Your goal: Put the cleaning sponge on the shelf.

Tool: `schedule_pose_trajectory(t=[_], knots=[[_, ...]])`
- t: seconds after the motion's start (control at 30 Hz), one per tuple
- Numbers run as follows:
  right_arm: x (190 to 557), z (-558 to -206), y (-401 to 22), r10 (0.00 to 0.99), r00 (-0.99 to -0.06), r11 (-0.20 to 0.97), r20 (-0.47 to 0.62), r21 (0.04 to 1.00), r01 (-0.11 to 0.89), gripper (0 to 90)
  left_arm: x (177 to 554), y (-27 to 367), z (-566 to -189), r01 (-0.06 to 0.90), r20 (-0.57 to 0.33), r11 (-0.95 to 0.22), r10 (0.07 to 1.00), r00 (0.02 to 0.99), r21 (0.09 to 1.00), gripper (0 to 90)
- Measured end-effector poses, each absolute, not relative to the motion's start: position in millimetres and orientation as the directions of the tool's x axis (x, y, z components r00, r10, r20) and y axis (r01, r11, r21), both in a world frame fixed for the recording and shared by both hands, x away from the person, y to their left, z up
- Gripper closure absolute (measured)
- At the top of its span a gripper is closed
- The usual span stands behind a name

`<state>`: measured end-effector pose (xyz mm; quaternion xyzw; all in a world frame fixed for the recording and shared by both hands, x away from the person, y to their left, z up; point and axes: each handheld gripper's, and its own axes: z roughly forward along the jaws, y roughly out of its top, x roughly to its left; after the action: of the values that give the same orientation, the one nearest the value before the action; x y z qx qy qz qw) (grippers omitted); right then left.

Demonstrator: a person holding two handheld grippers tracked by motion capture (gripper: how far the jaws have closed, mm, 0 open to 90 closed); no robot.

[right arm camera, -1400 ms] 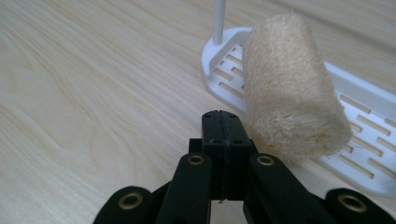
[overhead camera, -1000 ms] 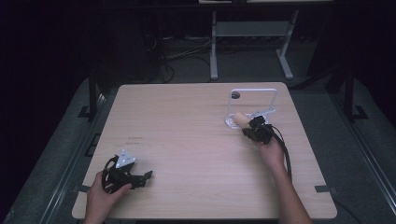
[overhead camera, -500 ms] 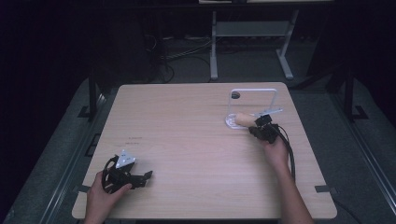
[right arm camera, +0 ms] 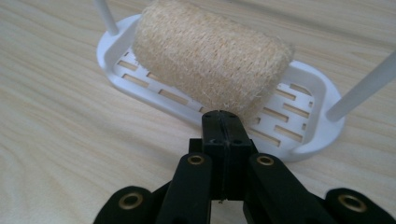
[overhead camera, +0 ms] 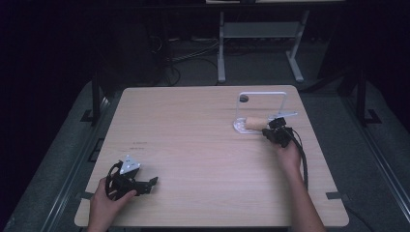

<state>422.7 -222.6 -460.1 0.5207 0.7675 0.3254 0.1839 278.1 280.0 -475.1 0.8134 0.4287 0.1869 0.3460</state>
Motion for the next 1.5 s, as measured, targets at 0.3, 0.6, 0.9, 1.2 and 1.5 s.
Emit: schedule_pose_trajectory(t=[0.3,0.6,0.9,1.2,1.5], knots=[[427.1,-460.5,-226.6,0.929,-0.366,0.233,0.045,0.697,0.678,89.8,278.1,280.1,-475.0,0.569,0.007,-0.393,0.827,0.563,0.722,12.8],[426.9,-459.1,-226.2,0.927,-0.373,0.235,0.048,0.698,0.676,89.6,278.1,280.1,-475.0,0.569,0.007,-0.393,0.827,0.562,0.722,12.9],[418.5,-453.8,-219.0,0.915,-0.404,0.278,0.016,0.702,0.656,76.5,278.3,280.0,-474.9,0.571,0.006,-0.392,0.828,0.561,0.721,12.9],[409.7,-450.8,-211.6,0.908,-0.419,0.315,-0.023,0.698,0.643,47.7,278.4,279.9,-475.2,0.568,0.006,-0.391,0.827,0.562,0.724,12.9],[401.2,-444.0,-203.9,0.901,-0.434,0.302,0.009,0.704,0.642,24.4,278.3,279.9,-475.2,0.568,0.007,-0.392,0.827,0.562,0.724,12.9]])
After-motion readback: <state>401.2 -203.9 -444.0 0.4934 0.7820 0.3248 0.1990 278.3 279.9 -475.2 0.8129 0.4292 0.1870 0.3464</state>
